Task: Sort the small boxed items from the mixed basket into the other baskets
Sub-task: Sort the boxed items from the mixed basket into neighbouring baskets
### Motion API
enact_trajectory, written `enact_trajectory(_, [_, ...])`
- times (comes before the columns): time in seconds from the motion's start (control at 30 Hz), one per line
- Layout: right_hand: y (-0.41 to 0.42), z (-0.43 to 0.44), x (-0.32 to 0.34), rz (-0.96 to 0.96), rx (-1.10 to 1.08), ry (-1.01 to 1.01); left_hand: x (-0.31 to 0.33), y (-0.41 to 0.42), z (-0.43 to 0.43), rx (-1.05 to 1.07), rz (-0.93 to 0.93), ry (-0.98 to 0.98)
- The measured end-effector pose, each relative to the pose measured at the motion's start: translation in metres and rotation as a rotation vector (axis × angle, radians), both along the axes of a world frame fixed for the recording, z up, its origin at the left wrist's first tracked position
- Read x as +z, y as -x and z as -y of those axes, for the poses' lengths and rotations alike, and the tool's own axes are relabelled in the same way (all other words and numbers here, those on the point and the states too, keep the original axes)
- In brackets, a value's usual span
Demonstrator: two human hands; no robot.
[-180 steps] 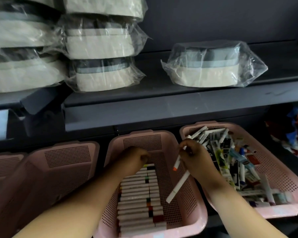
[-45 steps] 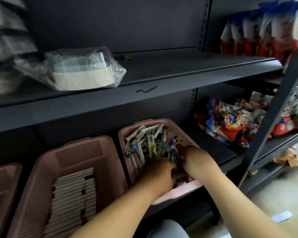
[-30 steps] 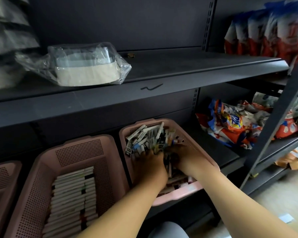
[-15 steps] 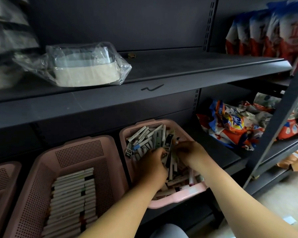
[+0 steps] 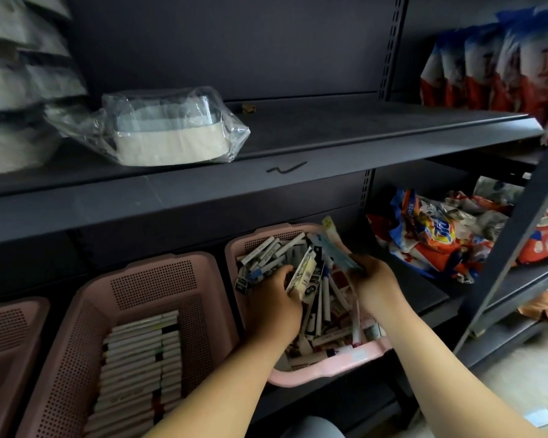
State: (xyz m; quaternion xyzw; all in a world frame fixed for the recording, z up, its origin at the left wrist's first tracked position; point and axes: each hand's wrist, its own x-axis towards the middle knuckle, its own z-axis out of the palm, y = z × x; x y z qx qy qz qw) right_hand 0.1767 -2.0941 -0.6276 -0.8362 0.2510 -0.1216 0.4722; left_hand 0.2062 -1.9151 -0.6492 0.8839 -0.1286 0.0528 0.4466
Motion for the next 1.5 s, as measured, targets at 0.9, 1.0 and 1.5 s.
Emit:
enact_trajectory(0.9, [0.003, -0.085, 0.033, 0.085, 0.168, -0.220, 0.028, -0.010, -0.056, 0.011, -0.192, 0.288])
enact_trajectory(1.0, [-0.001, -0.089, 0.047, 0.092, 0.162, -0.167, 0.039, -0.012, -0.073, 0.018, -0.194, 0.311])
enact_trajectory(1.5, [-0.009, -0.283, 0.078, 0.056, 0.686, -0.315, 0.095, 0.018, -0.329, 0.274, -0.012, 0.316])
